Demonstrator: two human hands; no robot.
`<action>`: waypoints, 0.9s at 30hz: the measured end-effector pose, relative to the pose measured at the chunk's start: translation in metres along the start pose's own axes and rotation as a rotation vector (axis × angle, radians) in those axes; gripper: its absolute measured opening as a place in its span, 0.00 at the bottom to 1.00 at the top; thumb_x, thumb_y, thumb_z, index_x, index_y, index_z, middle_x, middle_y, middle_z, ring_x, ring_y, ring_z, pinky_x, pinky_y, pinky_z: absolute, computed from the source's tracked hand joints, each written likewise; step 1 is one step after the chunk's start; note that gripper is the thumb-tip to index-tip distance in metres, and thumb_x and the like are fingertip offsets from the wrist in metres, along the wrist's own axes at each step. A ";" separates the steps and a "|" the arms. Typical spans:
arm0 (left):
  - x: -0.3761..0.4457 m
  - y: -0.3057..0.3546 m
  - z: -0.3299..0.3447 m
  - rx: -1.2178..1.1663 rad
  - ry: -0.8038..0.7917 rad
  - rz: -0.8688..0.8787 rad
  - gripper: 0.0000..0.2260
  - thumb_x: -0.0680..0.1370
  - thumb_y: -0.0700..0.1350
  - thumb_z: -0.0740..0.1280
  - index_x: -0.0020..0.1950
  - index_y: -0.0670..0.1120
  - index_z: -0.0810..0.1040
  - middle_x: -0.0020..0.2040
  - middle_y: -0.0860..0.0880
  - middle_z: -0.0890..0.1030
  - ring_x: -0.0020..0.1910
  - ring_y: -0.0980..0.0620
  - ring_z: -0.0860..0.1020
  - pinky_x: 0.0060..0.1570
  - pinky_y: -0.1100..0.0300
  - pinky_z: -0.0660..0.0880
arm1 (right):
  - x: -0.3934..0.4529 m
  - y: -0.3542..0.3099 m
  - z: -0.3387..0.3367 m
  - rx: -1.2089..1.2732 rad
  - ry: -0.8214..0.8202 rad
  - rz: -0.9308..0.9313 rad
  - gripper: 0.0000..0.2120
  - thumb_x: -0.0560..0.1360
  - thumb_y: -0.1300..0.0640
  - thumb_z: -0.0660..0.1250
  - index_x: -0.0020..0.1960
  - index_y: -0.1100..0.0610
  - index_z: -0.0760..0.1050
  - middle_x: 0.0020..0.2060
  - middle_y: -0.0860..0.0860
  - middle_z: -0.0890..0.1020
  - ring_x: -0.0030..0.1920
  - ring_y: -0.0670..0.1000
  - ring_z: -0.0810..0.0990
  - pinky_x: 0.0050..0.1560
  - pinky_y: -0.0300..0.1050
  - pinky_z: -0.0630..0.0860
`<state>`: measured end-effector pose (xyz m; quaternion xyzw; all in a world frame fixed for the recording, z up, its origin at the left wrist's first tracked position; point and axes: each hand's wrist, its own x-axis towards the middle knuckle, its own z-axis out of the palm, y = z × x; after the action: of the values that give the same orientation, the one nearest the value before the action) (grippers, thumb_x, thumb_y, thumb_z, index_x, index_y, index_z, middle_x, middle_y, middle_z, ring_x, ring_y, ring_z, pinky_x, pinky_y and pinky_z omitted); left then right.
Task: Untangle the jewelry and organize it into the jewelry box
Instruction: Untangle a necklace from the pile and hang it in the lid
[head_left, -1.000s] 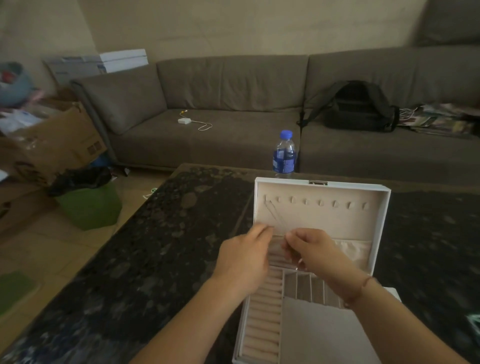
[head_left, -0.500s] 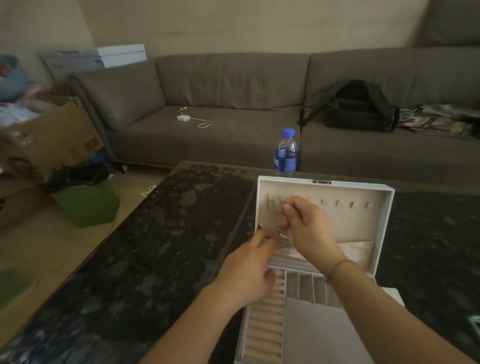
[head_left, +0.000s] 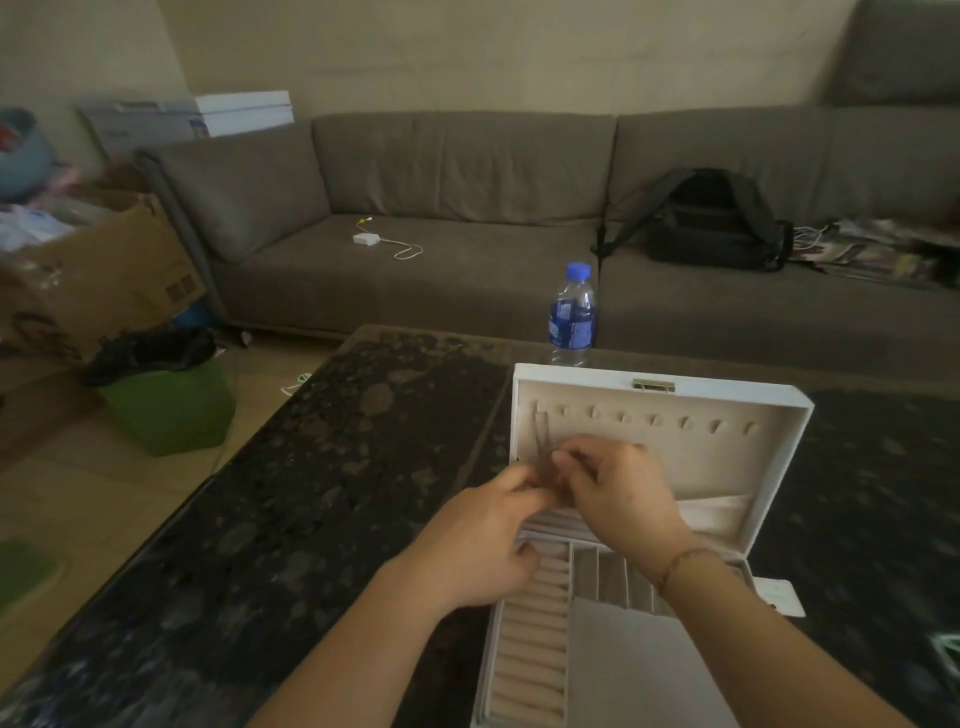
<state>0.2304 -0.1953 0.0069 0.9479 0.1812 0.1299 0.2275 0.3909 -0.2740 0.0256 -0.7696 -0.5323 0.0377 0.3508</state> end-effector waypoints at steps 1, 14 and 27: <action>-0.001 0.000 0.000 -0.005 0.000 -0.003 0.26 0.75 0.44 0.67 0.72 0.61 0.69 0.69 0.67 0.63 0.58 0.60 0.75 0.55 0.56 0.78 | -0.001 -0.002 -0.001 -0.008 -0.056 0.002 0.08 0.78 0.49 0.66 0.44 0.46 0.81 0.35 0.42 0.83 0.37 0.41 0.80 0.41 0.37 0.77; 0.003 -0.004 0.008 -0.187 0.156 0.001 0.19 0.77 0.38 0.65 0.67 0.52 0.76 0.60 0.61 0.72 0.54 0.61 0.76 0.54 0.58 0.76 | -0.018 0.005 -0.018 -0.344 -0.190 0.107 0.10 0.74 0.49 0.62 0.46 0.46 0.82 0.38 0.46 0.83 0.40 0.51 0.80 0.42 0.45 0.80; 0.006 -0.005 0.023 -0.098 0.351 -0.013 0.18 0.76 0.39 0.67 0.65 0.52 0.72 0.66 0.63 0.66 0.46 0.60 0.76 0.47 0.63 0.76 | -0.001 0.004 -0.037 0.056 -0.119 0.075 0.15 0.74 0.66 0.65 0.54 0.51 0.83 0.45 0.44 0.84 0.48 0.42 0.81 0.53 0.30 0.75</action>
<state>0.2420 -0.1971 -0.0140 0.8973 0.2177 0.3004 0.2391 0.4095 -0.2944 0.0509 -0.7754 -0.5215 0.1111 0.3382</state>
